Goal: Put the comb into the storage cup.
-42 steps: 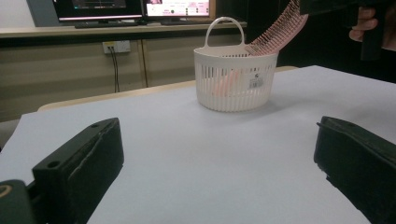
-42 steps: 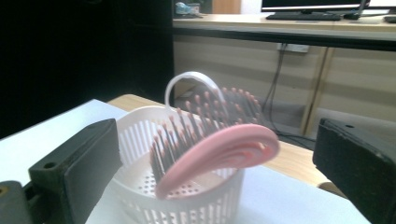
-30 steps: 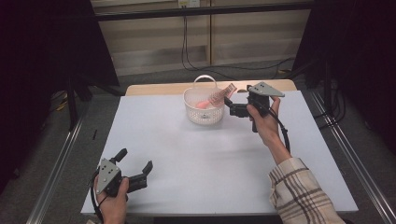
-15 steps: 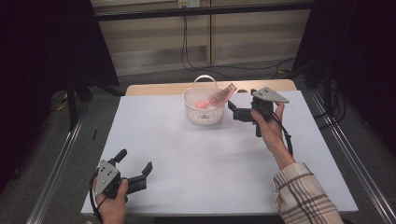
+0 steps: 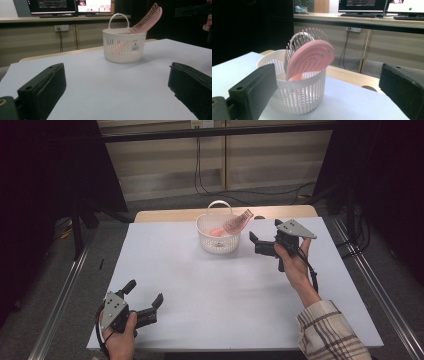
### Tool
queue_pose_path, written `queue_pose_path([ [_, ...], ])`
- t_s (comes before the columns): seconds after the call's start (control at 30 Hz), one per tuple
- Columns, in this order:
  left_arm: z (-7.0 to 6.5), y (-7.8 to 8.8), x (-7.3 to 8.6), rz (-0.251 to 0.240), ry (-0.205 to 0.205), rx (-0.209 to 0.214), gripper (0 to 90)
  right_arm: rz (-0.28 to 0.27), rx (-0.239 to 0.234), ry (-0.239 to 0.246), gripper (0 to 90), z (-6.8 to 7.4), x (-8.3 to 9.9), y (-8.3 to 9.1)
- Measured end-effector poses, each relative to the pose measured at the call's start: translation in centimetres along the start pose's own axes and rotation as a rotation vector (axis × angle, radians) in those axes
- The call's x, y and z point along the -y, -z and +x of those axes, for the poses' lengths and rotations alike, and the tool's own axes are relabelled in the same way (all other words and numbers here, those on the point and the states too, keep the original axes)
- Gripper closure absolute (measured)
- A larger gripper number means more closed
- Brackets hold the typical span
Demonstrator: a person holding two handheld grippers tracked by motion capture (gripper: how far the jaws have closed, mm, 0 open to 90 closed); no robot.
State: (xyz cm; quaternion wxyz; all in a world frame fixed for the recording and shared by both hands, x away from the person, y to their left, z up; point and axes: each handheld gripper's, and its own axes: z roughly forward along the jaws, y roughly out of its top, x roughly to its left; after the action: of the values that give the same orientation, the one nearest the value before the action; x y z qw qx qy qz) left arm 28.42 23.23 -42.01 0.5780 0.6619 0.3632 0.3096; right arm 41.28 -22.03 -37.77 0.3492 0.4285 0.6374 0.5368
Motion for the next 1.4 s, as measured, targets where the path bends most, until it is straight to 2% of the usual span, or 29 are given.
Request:
queue_pose_path([
  [0.07, 0.0, 0.0, 0.0, -0.003, 0.002, 0.0, 1.7, 0.006, -0.004, -0.024, 0.0, 0.0, 0.2, 0.3],
  [0.17, 0.1, 0.0, 0.0, 0.005, -0.012, -0.005, 1.7, 0.002, 0.014, -0.016, 0.0, -0.1, 0.5, 0.9],
  [0.37, 0.1, 0.1, 0.0, -0.001, -0.007, -0.005, 1.7, 0.007, 0.027, -0.016, 0.0, -0.6, 0.9, 2.1],
  [0.6, 0.1, 0.1, 0.0, 0.0, -0.009, -0.008, 1.7, 0.015, 0.042, 0.013, 0.0, -1.2, 1.7, 3.4],
  [0.73, 0.2, 0.2, -0.1, 0.0, -0.011, -0.011, 1.7, 0.0, 0.052, 0.011, 0.0, -1.4, 2.2, 4.1],
  [0.87, 0.1, 0.2, -0.1, 0.002, -0.016, -0.009, 1.7, -0.01, 0.09, 0.036, 0.0, -1.4, 2.3, 4.8],
  [0.97, 0.1, 0.2, -0.1, -0.002, -0.006, -0.012, 1.7, -0.02, 0.098, 0.049, 0.0, -1.1, 2.5, 5.4],
  [1.1, 0.1, 0.2, -0.1, 0.004, -0.008, -0.011, 1.7, -0.016, 0.092, 0.045, 0.0, -0.9, 2.9, 6.0],
  [1.17, 0.1, 0.2, -0.1, 0.001, 0.0, -0.015, 1.7, -0.008, 0.08, 0.022, 0.0, -1.1, 3.2, 6.1],
  [1.4, 0.1, 0.2, -0.1, 0.005, 0.0, -0.016, 1.7, -0.016, 0.096, 0.023, 0.0, -1.3, 4.0, 7.5],
])
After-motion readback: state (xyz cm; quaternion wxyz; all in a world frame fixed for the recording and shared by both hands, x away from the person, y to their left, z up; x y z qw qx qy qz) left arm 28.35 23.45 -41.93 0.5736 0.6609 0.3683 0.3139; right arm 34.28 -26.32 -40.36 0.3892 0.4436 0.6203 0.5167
